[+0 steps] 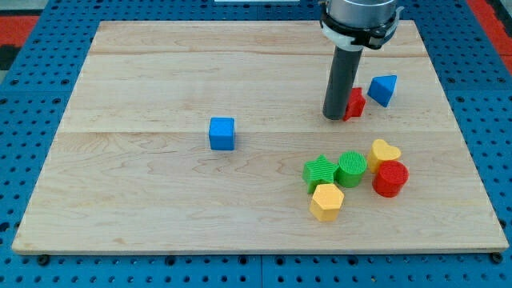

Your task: Push the blue cube towards the center of the board

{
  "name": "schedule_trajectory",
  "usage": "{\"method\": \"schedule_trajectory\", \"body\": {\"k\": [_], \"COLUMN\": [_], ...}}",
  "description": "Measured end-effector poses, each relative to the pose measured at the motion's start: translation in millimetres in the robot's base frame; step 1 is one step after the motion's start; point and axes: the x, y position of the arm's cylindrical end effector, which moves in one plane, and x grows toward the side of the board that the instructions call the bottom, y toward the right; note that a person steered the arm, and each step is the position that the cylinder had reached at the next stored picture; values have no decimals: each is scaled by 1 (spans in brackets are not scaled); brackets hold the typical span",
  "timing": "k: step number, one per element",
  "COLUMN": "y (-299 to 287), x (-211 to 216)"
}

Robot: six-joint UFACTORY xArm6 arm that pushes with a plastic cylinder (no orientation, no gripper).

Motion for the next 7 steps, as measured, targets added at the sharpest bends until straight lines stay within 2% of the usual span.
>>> {"method": "schedule_trajectory", "body": {"k": [1,2,3,5,6,7], "y": [30,13,-79,-143,-169,-132], "x": [-1,1,1,91,72,47]}}
